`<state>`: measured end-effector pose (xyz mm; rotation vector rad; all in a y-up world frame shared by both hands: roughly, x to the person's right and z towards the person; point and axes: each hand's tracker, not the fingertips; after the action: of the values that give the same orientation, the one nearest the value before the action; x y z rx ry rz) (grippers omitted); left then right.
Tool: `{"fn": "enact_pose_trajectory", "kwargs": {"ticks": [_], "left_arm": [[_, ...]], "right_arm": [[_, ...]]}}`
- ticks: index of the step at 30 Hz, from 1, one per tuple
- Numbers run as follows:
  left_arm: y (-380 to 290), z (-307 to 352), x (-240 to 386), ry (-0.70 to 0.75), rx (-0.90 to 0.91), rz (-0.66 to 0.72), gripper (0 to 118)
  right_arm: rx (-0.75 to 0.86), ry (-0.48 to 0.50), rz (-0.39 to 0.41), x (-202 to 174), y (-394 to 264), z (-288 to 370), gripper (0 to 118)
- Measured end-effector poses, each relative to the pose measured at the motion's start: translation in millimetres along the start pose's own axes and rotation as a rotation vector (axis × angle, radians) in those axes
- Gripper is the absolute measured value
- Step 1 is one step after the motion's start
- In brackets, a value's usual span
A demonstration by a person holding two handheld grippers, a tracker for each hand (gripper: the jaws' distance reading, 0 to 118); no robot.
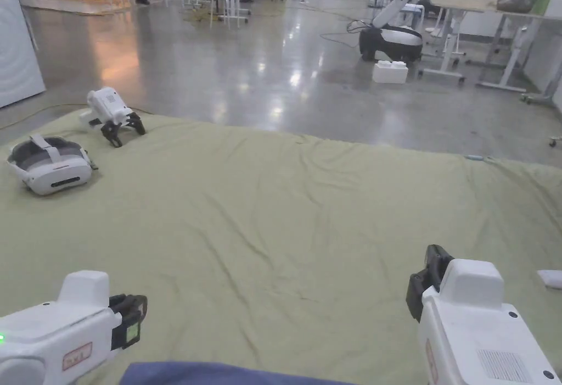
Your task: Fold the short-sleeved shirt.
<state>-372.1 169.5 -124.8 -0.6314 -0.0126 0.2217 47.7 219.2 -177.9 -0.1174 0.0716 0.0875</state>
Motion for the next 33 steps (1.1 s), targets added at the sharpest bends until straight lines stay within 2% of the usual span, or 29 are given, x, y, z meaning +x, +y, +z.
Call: {"fn": "enact_pose_trajectory", "kwargs": {"ticks": [3, 4, 5, 6, 7, 8, 9, 10, 13, 16, 18, 19, 21, 24, 25, 27, 28, 33], "left_arm": [[-15, -11, -37, -0.061, -0.109, 0.070, 0], [-15, -9, -42, -0.102, -0.135, 0.100, 3], [-20, -14, -53, -0.129, -0.170, 0.149, 12], [-24, -19, -64, -0.138, -0.192, 0.207, 26], [-28, -25, -76, -0.164, -0.211, 0.249, 55], [-31, -30, -83, -0.189, -0.243, 0.271, 74], [-35, -29, -80, -0.195, -0.265, 0.282, 84], [-39, -34, -83, -0.200, -0.282, 0.296, 86], [-48, -49, -93, -0.301, -0.359, 0.392, 86], [-61, -69, -104, -0.370, -0.435, 0.550, 83], [-66, -68, -106, -0.436, -0.413, 0.603, 83], [-66, -68, -107, -0.433, -0.362, 0.585, 82], [-70, -71, -108, -0.516, -0.380, 0.643, 81], [-82, -83, -96, -0.579, -0.457, 0.677, 63], [-85, -103, -123, -0.574, -0.467, 0.669, 47], [-88, -109, -121, -0.525, -0.477, 0.671, 22], [-90, -110, -120, -0.512, -0.475, 0.670, 17], [-77, -97, -112, -0.481, -0.447, 0.626, 9]], "right_arm": [[-0.025, 0.016, 0.011, -5, -2, -3, 0], [-0.032, 0.024, 0.011, -6, -4, -4, 0], [-0.039, 0.028, 0.011, -7, -5, -5, 0], [-0.047, 0.033, 0.013, -8, -7, -6, 0], [-0.055, 0.038, 0.014, -8, -8, -6, 0], [-0.062, 0.041, 0.015, -9, -9, -7, 0], [-0.072, 0.049, 0.018, -9, -11, -8, 0], [-0.080, 0.051, 0.021, -10, -13, -8, 0], [-0.099, 0.057, 0.028, -12, -18, -9, 0], [-0.115, 0.058, 0.028, -11, -21, -9, 0], [-0.123, 0.056, 0.029, -10, -23, -9, 0], [-0.127, 0.053, 0.031, -10, -24, -9, 0], [-0.133, 0.049, 0.030, -9, -26, -9, 0], [-0.147, 0.046, 0.029, -7, -29, -12, 0], [-0.152, 0.045, 0.026, -7, -30, -13, 0], [-0.160, 0.045, 0.019, -6, -32, -13, 0], [-0.163, 0.046, 0.015, -5, -33, -12, 0], [-0.151, 0.043, 0.016, -1, -33, -10, 0]]}}
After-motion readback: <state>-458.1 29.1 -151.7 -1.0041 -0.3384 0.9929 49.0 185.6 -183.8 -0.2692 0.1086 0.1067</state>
